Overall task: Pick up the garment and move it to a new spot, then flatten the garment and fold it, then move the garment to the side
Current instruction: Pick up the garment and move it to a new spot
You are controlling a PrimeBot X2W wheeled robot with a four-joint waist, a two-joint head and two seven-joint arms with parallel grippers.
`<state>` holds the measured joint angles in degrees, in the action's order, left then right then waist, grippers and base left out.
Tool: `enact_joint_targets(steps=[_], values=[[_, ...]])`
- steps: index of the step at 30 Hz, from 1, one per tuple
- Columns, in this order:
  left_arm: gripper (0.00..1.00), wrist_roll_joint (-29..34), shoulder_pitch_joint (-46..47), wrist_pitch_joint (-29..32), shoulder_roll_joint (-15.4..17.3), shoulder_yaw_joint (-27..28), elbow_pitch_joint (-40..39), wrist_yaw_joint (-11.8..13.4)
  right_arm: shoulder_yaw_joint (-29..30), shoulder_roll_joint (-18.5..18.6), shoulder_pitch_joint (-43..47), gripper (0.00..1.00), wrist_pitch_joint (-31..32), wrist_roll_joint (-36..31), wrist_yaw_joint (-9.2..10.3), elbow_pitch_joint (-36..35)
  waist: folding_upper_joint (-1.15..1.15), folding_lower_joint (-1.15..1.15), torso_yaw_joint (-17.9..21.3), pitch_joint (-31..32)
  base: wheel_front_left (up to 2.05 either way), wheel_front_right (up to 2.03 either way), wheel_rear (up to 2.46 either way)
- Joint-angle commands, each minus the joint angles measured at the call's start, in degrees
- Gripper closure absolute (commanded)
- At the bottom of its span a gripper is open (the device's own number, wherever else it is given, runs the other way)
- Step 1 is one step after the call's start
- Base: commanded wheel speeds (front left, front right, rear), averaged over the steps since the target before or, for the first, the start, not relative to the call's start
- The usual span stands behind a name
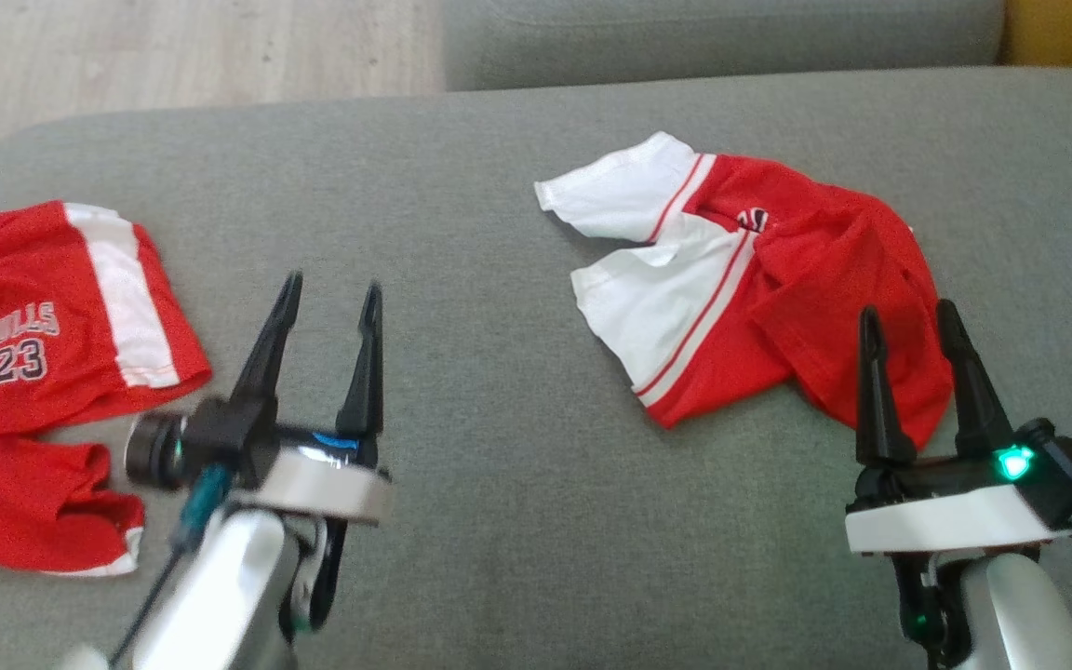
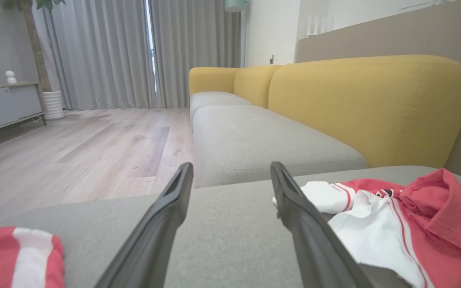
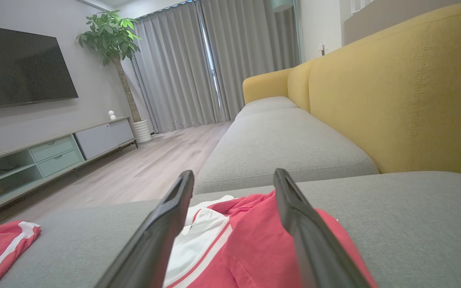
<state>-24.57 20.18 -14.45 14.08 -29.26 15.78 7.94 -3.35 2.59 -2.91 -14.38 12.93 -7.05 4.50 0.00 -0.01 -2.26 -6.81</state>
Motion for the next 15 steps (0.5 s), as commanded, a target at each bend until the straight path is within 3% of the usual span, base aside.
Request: enact_joint_targets(steps=[1,8,15], values=[[0.0,0.8,0.7,-0.5,0.8,3.0,-2.8,0.7,-1.2,0.3,-0.5,0.0,-0.6,-0.6,-0.44,-1.6,0.0,0.01,-0.9,0.9,0.0,0.0,0.0],[0.0,4.6,-8.3,-0.5,-3.6,7.1,-7.5,1.0,-1.7,0.3,0.2,0.0,-0.6,-0.7,-0.44,-1.1,0.0,0.01,-1.3,1.5,0.0,0.0,0.0],[0.0,8.0,-10.3,-0.5,-6.5,10.5,-8.6,-1.8,-2.1,0.3,0.0,0.0,-0.6,-0.8,-0.44,-1.0,0.0,0.01,-0.9,1.2,0.0,0.0,0.0]])
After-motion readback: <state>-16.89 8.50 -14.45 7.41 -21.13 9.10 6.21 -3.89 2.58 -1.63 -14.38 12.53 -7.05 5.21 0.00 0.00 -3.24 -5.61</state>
